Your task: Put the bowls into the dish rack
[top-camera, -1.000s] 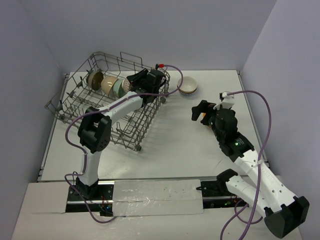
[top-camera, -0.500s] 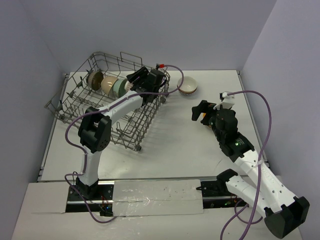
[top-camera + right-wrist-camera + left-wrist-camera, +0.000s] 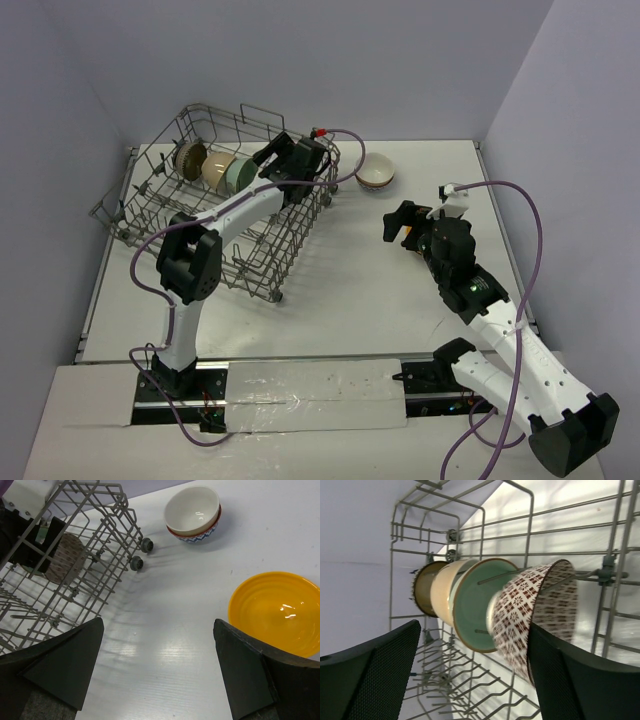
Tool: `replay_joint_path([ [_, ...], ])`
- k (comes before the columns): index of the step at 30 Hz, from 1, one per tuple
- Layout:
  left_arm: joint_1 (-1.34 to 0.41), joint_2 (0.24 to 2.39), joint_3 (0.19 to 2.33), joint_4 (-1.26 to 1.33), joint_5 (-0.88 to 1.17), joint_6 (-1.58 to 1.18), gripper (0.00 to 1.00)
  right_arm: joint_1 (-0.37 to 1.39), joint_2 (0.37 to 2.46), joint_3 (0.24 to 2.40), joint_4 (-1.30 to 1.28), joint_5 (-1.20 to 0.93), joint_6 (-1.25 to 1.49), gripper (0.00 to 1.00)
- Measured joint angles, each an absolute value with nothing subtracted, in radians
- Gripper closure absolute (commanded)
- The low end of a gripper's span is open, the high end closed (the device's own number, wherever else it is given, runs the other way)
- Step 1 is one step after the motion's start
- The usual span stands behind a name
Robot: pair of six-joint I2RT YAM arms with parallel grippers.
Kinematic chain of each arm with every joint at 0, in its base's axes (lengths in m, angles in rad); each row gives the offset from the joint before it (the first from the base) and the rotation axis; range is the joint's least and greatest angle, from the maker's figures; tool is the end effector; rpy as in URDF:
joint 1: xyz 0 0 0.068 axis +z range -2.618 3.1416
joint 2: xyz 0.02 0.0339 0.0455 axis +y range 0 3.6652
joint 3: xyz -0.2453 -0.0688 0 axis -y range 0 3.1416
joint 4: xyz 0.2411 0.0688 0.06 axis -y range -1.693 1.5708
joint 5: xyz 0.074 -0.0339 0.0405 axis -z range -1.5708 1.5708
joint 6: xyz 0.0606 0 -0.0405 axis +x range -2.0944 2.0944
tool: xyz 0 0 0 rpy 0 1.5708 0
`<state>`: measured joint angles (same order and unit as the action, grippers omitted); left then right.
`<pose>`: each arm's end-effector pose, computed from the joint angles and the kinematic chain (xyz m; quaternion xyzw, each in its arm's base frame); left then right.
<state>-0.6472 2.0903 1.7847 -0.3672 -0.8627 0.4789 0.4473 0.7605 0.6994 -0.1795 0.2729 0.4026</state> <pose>0.4095 -0.2518 0.2404 0.2833 0.7889 0.3422 0.4246 0.2010 0.0783 0.2962 0.0665 0.7812 0.1546 0.6011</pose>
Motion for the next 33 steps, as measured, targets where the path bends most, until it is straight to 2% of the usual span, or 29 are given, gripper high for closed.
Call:
replay_joint_path([
  [7,-0.641,2.09,1.789,-0.391,-0.774,0.395,0.05,0.447,0.76,0.7,-0.179,0.268,0.402,0.02],
  [19,-0.605,2.074,1.791,-0.466,-0.606,0.261,0.04,0.447,0.76,0.7,-0.18,0.257,0.398,0.02],
  [33,-0.541,1.773,1.774,-0.467,-0.499,0.081,0.01,0.447,0.756,0.722,-0.191,0.244,0.398,0.03],
])
